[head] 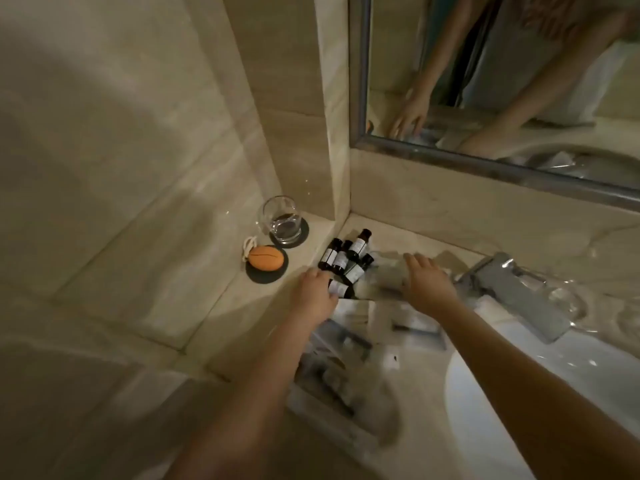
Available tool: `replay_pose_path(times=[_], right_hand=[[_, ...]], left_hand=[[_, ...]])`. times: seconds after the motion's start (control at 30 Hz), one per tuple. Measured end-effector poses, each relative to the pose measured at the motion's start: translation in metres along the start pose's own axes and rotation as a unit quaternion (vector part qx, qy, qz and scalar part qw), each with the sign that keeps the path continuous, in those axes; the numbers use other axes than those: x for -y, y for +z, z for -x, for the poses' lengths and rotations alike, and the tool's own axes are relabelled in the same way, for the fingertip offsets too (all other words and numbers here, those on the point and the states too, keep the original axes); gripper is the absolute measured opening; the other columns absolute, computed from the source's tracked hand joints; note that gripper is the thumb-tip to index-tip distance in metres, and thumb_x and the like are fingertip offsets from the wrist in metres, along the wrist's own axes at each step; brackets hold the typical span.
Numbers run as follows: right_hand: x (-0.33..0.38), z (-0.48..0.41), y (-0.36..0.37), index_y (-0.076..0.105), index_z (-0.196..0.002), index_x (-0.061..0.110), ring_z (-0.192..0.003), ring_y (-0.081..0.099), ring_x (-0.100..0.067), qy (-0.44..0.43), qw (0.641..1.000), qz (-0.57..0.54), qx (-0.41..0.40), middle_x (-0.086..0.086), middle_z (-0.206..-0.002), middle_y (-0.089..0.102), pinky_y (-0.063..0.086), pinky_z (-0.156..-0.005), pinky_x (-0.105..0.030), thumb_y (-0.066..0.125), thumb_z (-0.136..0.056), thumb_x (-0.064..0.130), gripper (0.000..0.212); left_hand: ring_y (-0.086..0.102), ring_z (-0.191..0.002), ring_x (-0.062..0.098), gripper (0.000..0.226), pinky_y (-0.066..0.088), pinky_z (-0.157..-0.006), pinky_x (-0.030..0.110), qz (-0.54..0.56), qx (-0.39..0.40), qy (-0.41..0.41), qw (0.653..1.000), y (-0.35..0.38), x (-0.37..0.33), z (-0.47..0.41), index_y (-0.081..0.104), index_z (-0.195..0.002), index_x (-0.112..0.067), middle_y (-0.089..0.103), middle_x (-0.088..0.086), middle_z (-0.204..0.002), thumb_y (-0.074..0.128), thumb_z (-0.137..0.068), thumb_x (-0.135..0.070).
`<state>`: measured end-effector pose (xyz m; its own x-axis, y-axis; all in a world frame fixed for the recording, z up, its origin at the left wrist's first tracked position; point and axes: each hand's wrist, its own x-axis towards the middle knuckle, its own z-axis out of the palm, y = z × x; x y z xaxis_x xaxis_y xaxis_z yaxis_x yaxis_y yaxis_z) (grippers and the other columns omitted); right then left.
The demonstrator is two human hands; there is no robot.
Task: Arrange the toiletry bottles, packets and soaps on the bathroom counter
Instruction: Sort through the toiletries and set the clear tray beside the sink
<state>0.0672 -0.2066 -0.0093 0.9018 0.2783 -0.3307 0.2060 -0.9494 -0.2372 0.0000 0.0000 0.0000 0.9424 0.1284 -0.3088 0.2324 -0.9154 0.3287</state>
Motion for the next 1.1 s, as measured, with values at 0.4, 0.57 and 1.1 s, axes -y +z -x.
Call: replay_pose_path(times=[0.4, 0.57, 1.1], right_hand=[[-0.002, -0.046, -0.012, 0.049, -0.121, 0.012, -0.100, 0.057, -0.030, 0.002, 0.996, 0.067, 0.056, -0.011, -0.111, 0.059, 0.048, -0.083, -0.039, 0.045, -0.093, 0.023, 0.030], [-0.001, -0.043, -0.022, 0.055, -0.106, 0.014, -0.083, 0.059, -0.026, 0.004, 0.999, 0.019, 0.037, -0.006, -0.091, 0.057, 0.051, -0.067, -0.034, 0.040, -0.093, 0.018, 0.020], [0.021, 0.043, -0.049, 0.059, -0.108, 0.012, -0.058, 0.047, -0.012, -0.054, 0.899, -0.435, 0.023, -0.006, -0.077, 0.055, 0.040, -0.054, -0.025, 0.054, -0.092, 0.016, 0.017]], left_hand=[[0.042, -0.121, 0.030, 0.044, 0.041, -0.098, 0.042, -0.057, 0.035, -0.004, 0.998, 0.021, -0.013, -0.042, 0.051, -0.122, -0.010, 0.048, 0.011, -0.127, 0.054, -0.087, -0.036], [0.042, -0.119, 0.031, 0.042, 0.041, -0.095, 0.042, -0.062, 0.029, -0.015, 0.998, 0.022, -0.014, -0.042, 0.055, -0.118, -0.010, 0.049, 0.012, -0.124, 0.055, -0.086, -0.038], [0.038, -0.133, 0.018, 0.047, 0.034, -0.110, 0.035, 0.422, -0.055, -0.052, 0.903, -0.027, -0.056, 0.007, 0.045, -0.136, -0.021, 0.041, 0.001, -0.144, 0.053, -0.092, -0.036]])
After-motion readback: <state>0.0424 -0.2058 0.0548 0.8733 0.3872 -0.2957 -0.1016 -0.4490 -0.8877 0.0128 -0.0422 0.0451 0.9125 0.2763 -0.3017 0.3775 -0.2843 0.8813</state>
